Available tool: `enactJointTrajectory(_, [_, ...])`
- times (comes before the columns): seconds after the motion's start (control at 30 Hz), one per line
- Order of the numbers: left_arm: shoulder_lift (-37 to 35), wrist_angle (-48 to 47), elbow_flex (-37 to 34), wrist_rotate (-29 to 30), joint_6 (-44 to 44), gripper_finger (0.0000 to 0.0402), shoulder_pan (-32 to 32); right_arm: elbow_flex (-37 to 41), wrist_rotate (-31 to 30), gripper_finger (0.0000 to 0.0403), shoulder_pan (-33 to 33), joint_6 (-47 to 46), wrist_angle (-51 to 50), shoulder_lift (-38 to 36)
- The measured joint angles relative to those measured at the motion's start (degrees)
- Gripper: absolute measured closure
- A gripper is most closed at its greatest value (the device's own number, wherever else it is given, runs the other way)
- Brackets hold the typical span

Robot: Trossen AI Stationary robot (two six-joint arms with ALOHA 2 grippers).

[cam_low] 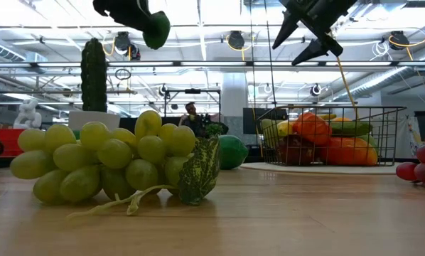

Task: Build produce basket
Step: Put the bottom left green lime into the gold wire basket

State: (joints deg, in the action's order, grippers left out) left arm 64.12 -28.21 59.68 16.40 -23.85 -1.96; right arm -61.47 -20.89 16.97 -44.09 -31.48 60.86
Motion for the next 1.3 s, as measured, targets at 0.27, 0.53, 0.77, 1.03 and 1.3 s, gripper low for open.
enactJointTrajectory(0.27, [0.00,0.00,0.00,0.13,2.95,0.0185,-0.02,0.02,4.66,0.0085,-0.94,-10.14,0.98,0.00])
enactJointTrajectory(0.53, [0.00,0.07,-0.02,0.13,14.47,0.0185,0.41,0.02,4.75,0.0085,-4.94,-16.31,4.86,0.00])
enactJointTrajectory(0.77, [0.00,1.54,-0.02,0.11,27.72,0.0185,2.84,0.02,4.56,0.0085,-8.39,-19.56,6.86,0.32])
enactJointTrajectory(1.03, [0.00,1.43,-0.02,0.08,42.03,0.0185,6.05,0.02,3.27,0.0085,-13.72,-21.25,12.72,2.51])
enactJointTrajectory(1.3, [0.00,1.42,-0.04,-0.02,59.28,0.0185,9.30,0.02,1.34,0.0085,-19.15,-21.41,20.93,6.98])
